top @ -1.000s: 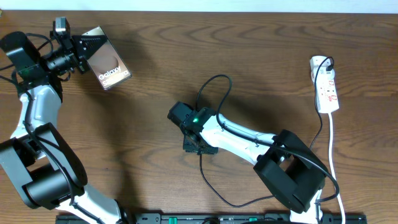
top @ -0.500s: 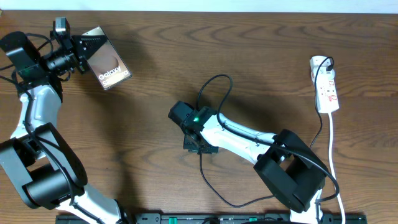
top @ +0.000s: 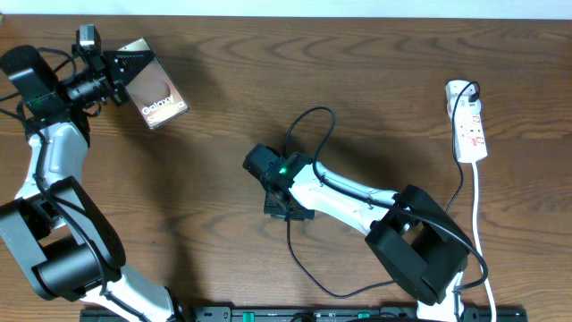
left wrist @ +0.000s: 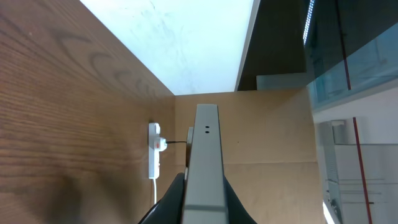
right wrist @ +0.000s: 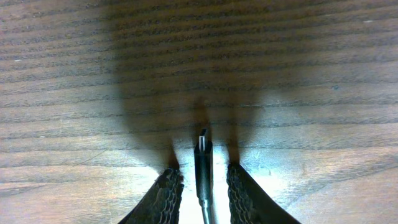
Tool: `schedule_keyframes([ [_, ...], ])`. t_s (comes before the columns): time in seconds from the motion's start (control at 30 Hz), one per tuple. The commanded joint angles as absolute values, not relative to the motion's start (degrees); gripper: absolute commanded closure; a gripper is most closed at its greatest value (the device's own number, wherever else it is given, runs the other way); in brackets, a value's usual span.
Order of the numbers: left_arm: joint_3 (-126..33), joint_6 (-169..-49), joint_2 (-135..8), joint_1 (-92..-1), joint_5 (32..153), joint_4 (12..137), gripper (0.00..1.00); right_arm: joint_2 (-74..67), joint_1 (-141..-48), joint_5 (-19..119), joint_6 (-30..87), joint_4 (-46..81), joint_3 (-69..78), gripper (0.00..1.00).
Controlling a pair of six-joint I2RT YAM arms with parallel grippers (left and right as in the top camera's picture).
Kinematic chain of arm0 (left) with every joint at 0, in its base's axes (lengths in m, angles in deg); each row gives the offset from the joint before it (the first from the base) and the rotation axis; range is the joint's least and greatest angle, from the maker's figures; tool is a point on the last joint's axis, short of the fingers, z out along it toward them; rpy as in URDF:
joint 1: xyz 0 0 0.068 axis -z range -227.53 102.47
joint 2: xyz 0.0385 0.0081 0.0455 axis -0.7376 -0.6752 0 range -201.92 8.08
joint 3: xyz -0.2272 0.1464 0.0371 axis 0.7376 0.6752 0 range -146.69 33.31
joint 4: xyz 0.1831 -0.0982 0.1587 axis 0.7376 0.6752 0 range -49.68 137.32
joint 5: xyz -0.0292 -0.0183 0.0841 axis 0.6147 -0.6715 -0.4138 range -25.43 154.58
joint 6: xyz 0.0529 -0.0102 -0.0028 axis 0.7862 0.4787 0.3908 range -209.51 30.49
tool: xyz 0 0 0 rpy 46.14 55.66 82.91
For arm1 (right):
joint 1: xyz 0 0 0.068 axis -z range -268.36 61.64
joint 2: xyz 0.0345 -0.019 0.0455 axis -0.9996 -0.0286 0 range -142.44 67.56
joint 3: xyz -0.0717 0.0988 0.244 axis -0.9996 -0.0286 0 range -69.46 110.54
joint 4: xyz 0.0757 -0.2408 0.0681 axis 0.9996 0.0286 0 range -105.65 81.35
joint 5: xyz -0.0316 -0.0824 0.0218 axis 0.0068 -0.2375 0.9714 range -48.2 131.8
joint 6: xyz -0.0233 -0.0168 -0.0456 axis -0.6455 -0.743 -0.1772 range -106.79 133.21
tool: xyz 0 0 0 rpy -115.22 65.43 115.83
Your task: Plug charger to phone and switch on socket
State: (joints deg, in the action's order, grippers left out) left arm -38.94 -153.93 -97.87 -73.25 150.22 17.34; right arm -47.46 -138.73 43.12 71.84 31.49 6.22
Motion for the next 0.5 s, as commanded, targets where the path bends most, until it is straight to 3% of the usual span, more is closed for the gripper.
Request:
schedule_keyframes([
  [0.0,-39.9,-153.6,-96.3,-73.2,152.0,16.9,0.92,-49.4,-138.3,42.1,72.8,31.3,5.7,0.76],
  [0.47,-39.9,-153.6,-96.3,-73.2,152.0,16.9,0.93,-49.4,-138.2,41.9,73.0,31.2,5.7,0.78],
])
